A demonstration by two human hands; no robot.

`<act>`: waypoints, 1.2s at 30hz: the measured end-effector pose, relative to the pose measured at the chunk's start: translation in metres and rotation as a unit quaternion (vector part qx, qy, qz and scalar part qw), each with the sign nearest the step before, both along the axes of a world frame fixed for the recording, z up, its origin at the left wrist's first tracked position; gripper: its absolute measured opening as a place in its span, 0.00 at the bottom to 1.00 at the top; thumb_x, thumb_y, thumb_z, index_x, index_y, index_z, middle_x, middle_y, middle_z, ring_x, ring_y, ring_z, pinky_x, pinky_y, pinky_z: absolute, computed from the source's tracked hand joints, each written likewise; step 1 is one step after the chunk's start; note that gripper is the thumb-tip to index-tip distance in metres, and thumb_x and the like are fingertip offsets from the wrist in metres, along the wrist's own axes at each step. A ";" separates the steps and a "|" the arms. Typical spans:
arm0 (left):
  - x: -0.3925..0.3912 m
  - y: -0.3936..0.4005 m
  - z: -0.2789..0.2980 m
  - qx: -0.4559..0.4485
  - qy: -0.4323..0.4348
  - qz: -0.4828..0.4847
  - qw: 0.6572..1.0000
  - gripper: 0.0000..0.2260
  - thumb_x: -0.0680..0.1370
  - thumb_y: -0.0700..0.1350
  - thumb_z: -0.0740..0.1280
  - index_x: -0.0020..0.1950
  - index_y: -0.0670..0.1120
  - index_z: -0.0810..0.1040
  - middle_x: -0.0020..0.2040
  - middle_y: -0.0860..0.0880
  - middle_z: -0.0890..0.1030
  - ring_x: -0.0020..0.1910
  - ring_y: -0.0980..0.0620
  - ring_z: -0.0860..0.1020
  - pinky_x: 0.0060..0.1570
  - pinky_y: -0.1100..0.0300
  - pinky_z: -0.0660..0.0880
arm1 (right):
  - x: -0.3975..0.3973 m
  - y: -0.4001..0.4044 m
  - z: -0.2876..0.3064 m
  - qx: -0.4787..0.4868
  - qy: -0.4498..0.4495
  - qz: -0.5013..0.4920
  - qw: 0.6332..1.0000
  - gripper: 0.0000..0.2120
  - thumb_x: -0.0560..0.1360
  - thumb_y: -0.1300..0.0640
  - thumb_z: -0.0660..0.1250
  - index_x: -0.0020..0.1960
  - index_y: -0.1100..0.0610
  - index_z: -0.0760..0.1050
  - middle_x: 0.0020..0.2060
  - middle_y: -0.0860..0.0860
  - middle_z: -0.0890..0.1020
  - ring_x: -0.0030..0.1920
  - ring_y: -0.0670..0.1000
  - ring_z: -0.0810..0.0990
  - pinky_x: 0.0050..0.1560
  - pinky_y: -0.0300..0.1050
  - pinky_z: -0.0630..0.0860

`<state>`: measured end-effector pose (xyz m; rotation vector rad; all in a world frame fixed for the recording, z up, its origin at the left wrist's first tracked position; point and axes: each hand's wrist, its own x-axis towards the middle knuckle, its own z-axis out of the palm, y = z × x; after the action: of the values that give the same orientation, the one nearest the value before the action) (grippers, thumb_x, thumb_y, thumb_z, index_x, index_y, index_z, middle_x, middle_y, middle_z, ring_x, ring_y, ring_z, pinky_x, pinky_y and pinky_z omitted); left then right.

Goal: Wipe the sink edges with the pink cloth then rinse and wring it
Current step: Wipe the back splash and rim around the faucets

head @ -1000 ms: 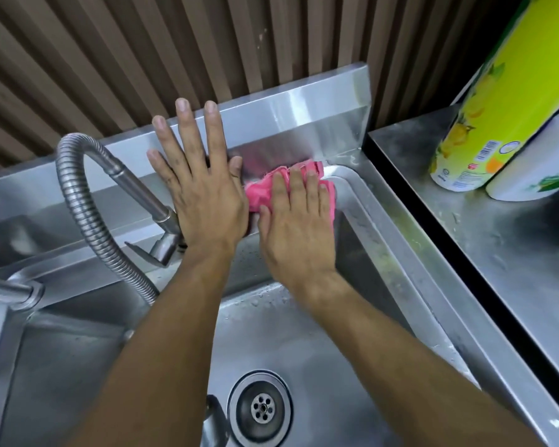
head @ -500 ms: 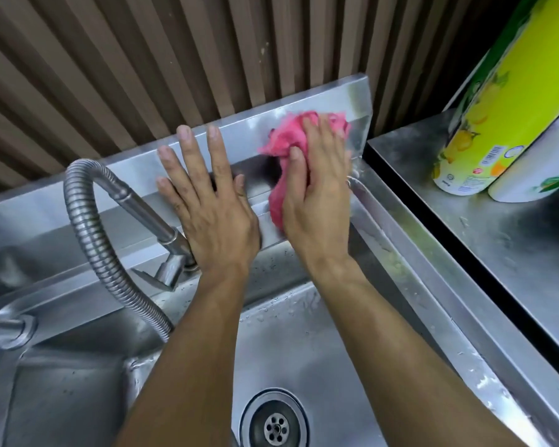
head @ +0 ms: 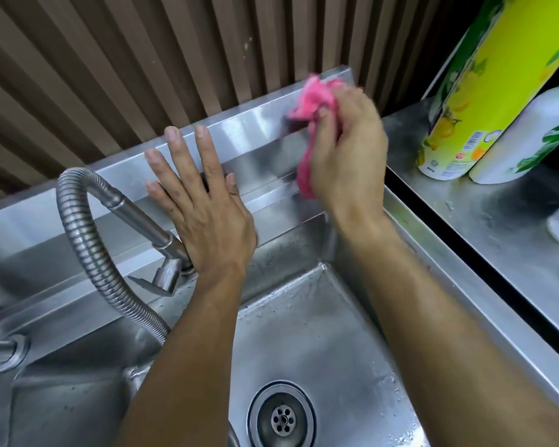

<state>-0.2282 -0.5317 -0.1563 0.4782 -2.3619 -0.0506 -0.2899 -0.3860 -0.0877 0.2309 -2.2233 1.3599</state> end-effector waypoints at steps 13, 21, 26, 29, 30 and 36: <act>-0.002 -0.001 -0.003 0.004 0.011 -0.005 1.000 0.28 0.87 0.48 0.56 0.85 0.45 0.49 0.83 0.36 0.53 0.81 0.28 0.52 0.79 0.35 0.45 | 0.061 -0.028 -0.067 0.415 -0.122 0.099 0.896 0.27 0.87 0.47 0.45 0.83 0.57 0.54 0.83 0.59 0.53 0.83 0.62 0.49 0.83 0.56 0.41; -0.001 -0.001 -0.002 0.018 0.008 -0.019 1.000 0.29 0.87 0.47 0.57 0.85 0.46 0.47 0.84 0.37 0.52 0.81 0.29 0.50 0.79 0.35 0.45 | 0.022 -0.023 -0.046 0.472 -0.247 -0.007 0.847 0.34 0.85 0.48 0.48 0.81 0.70 0.45 0.80 0.70 0.45 0.82 0.68 0.44 0.81 0.63 0.42; -0.001 -0.001 -0.002 0.017 0.013 -0.021 1.000 0.29 0.87 0.47 0.56 0.85 0.46 0.47 0.84 0.36 0.52 0.81 0.28 0.51 0.79 0.34 0.46 | 0.007 -0.021 -0.039 0.427 -0.280 -0.056 0.858 0.35 0.82 0.51 0.51 0.81 0.71 0.46 0.80 0.71 0.49 0.81 0.70 0.49 0.81 0.64 0.46; 0.000 0.000 -0.002 0.018 0.012 -0.025 0.999 0.28 0.87 0.47 0.55 0.85 0.45 0.48 0.84 0.36 0.53 0.81 0.28 0.51 0.79 0.34 0.47 | 0.011 -0.020 -0.044 0.397 -0.254 -0.053 0.880 0.33 0.82 0.53 0.54 0.81 0.69 0.51 0.79 0.70 0.54 0.81 0.69 0.53 0.82 0.62 0.49; 0.000 0.000 -0.002 0.019 0.012 -0.024 0.999 0.28 0.87 0.47 0.55 0.85 0.45 0.48 0.84 0.36 0.52 0.81 0.28 0.51 0.79 0.34 0.47 | 0.013 -0.017 -0.046 0.377 -0.238 -0.048 0.894 0.31 0.82 0.55 0.56 0.80 0.68 0.54 0.79 0.68 0.57 0.81 0.67 0.55 0.82 0.61 0.49; 0.001 0.001 -0.001 0.028 0.001 -0.021 0.999 0.28 0.87 0.47 0.54 0.85 0.45 0.47 0.84 0.36 0.50 0.81 0.28 0.49 0.79 0.36 0.42 | 0.016 -0.010 -0.050 0.000 -0.133 -0.050 0.990 0.20 0.86 0.55 0.54 0.75 0.59 0.68 0.74 0.55 0.73 0.76 0.56 0.67 0.78 0.56 0.62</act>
<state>-0.2272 -0.5303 -0.1572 0.4541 -2.3738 -0.1362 -0.2739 -0.3964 -0.1375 -0.0659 -2.4144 1.4034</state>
